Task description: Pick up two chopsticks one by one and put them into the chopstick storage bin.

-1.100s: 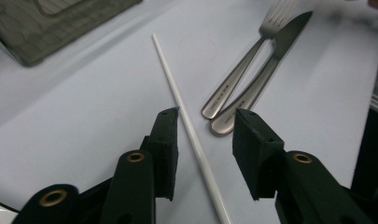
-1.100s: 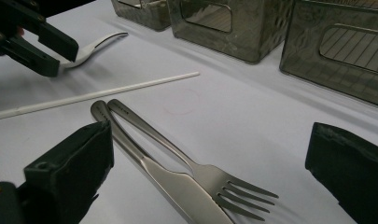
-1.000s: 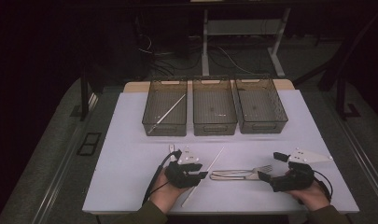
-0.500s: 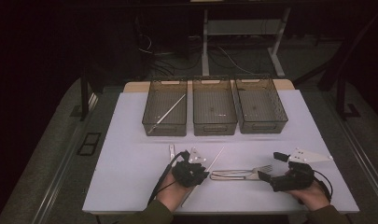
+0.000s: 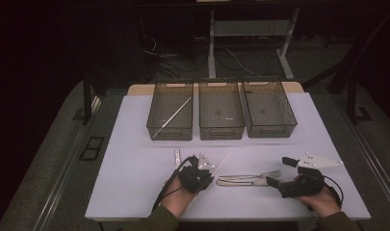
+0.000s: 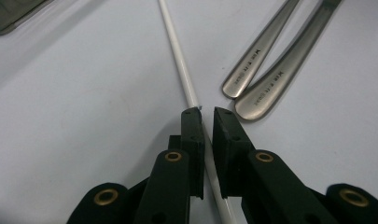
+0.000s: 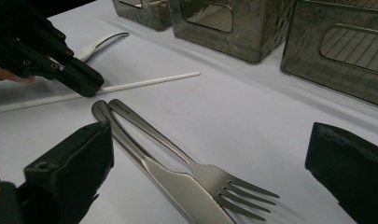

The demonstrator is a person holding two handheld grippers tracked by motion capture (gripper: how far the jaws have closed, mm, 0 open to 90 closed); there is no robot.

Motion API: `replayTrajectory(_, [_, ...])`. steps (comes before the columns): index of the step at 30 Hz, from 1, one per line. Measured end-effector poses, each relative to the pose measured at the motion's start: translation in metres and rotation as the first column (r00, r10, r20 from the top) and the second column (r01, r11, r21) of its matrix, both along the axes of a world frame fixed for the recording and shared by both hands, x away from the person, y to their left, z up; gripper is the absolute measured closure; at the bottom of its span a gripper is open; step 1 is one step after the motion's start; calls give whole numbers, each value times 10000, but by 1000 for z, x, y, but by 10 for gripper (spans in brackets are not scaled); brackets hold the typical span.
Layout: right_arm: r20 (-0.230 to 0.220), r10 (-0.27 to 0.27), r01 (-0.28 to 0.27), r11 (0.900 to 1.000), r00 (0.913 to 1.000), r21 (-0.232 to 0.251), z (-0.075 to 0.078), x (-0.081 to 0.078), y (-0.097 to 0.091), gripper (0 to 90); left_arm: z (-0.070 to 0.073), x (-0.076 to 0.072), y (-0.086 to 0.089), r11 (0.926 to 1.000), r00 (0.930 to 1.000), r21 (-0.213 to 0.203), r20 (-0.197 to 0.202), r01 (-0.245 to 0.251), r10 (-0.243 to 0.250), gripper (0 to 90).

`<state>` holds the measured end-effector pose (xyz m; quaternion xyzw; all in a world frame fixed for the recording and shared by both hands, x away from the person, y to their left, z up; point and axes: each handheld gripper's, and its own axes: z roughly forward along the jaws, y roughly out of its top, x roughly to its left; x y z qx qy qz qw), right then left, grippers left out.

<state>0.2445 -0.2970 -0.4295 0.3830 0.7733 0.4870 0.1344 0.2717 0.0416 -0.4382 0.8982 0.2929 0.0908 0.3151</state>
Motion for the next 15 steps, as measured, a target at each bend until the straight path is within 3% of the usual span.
replayTrajectory(5, [3, 24, -24, 10000, 10000, -34, 0, 0, 0, 12, -2, 1, 2, 9994, 9994, -229, -226, -261, 256, 817])
replayTrajectory(10, [2, 54, -54, 10000, 10000, -83, 0, 0, 1, 12, -3, -3, 2, 9972, 9979, -395, -137, -639, 634, 825])
replayTrajectory(15, [2, 52, -52, 10000, 10000, -80, 0, 1, 1, 12, -5, 0, 7, 9921, 9950, -878, -522, -900, 857, 836])
